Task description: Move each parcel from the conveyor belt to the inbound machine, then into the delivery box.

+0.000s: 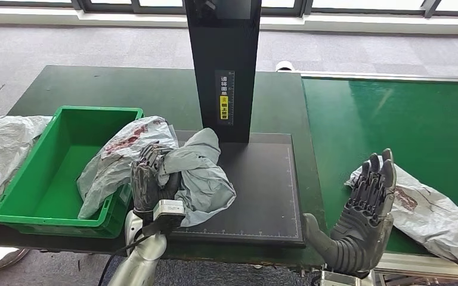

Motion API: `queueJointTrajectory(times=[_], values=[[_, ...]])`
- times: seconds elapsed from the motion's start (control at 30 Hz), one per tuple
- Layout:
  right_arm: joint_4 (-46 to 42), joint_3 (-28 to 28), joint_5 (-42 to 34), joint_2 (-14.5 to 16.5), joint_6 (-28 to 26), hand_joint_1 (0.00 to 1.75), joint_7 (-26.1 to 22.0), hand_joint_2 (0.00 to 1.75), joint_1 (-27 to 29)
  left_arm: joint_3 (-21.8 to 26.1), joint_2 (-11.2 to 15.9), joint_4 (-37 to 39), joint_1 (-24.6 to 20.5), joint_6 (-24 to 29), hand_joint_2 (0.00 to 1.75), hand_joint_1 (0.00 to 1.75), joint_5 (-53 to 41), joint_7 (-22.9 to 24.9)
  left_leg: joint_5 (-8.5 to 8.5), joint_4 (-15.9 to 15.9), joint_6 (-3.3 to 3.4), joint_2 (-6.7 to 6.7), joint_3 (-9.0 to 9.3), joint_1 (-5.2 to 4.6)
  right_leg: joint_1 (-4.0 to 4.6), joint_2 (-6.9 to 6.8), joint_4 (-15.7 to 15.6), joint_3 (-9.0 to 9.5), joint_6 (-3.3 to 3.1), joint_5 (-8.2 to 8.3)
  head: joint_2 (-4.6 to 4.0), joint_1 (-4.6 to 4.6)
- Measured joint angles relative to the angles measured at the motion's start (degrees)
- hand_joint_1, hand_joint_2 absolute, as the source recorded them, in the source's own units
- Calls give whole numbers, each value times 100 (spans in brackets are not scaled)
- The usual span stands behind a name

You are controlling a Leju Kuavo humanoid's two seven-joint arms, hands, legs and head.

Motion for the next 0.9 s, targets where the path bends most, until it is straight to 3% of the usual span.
queueJointTrajectory(times=[0.27, 0.5, 0.73, 0.9], values=[[0, 9, -74, 4, -198, 0, 20, 175, 31, 15, 36, -20, 7, 115, 175, 175, -412, 182, 0, 0, 0, 0, -1, 0, 0, 0, 0, 0, 0, 0, -1, 1], [37, 17, -379, 1, -325, 0, -65, 175, 21, 267, 177, -963, 5, 106, 175, 175, -1526, 761, 1, -1, -1, 0, -2, 2, 2, 0, 1, 0, -1, 0, 0, 1], [187, 17, -528, -14, -395, 0, -173, 175, -24, 616, 456, -1544, -223, -167, 175, 175, -954, 923, 2, -1, -2, -2, -1, 2, 2, -3, 2, 1, -3, -1, 1, 2], [321, 20, -699, -21, -602, 0, -275, 175, -55, 1060, 698, -1419, -779, -536, 175, 175, -309, 935, 9, -1, -6, -2, -1, 2, 2, -3, 2, 0, -3, 1, -1, 1]])
